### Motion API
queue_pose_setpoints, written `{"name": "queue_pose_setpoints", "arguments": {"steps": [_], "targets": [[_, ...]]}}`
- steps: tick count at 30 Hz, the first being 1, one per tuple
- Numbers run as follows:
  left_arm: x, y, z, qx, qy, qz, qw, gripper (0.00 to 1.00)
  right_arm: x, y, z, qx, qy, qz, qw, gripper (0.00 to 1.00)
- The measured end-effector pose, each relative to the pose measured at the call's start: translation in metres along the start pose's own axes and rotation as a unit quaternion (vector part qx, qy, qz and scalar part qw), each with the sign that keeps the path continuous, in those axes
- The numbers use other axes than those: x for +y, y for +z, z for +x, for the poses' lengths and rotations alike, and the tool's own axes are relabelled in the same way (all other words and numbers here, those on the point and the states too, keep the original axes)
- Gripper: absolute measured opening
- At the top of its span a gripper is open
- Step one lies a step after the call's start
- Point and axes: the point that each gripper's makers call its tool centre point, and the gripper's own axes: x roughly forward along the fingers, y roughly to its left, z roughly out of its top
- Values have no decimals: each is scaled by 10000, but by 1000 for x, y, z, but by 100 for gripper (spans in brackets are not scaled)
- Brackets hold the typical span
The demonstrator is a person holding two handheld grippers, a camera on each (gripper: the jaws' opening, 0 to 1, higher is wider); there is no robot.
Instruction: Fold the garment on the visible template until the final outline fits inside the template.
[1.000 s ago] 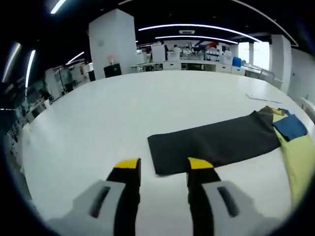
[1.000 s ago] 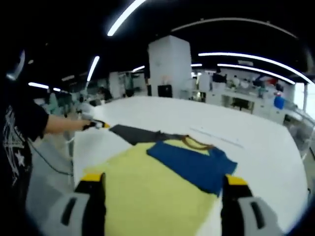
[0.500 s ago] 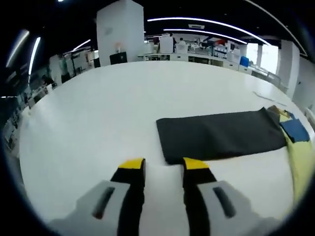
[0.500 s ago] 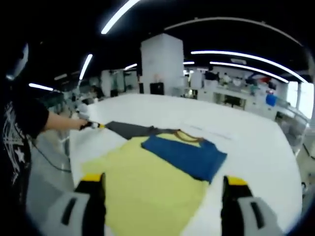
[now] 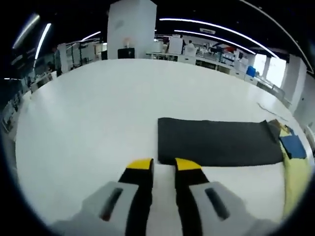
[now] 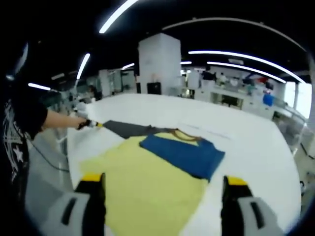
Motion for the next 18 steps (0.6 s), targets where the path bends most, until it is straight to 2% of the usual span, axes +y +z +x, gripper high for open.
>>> {"name": "queue_pose_setpoints", "arguments": {"steps": [3, 6, 7, 13, 18], "targets": [[1, -1, -2, 22, 64, -59, 10000, 6, 1, -1, 0, 10, -7, -5, 10000, 99], [-9, 0, -3, -2, -158, -249, 9996, 1, 2, -1, 0, 10, -19, 8, 10000, 99], [-7, 1, -4, -42, -97, -283, 9995, 0, 1, -2, -1, 7, -27, 8, 10000, 99], [-12, 5, -13, -116, -149, -237, 9995, 0, 1, -2, -2, -16, -38, 36, 10000, 99], [-17, 19, -18, -306, -228, -177, 9991, 0, 4, -3, -1, -32, -22, 46, 10000, 99]]}}
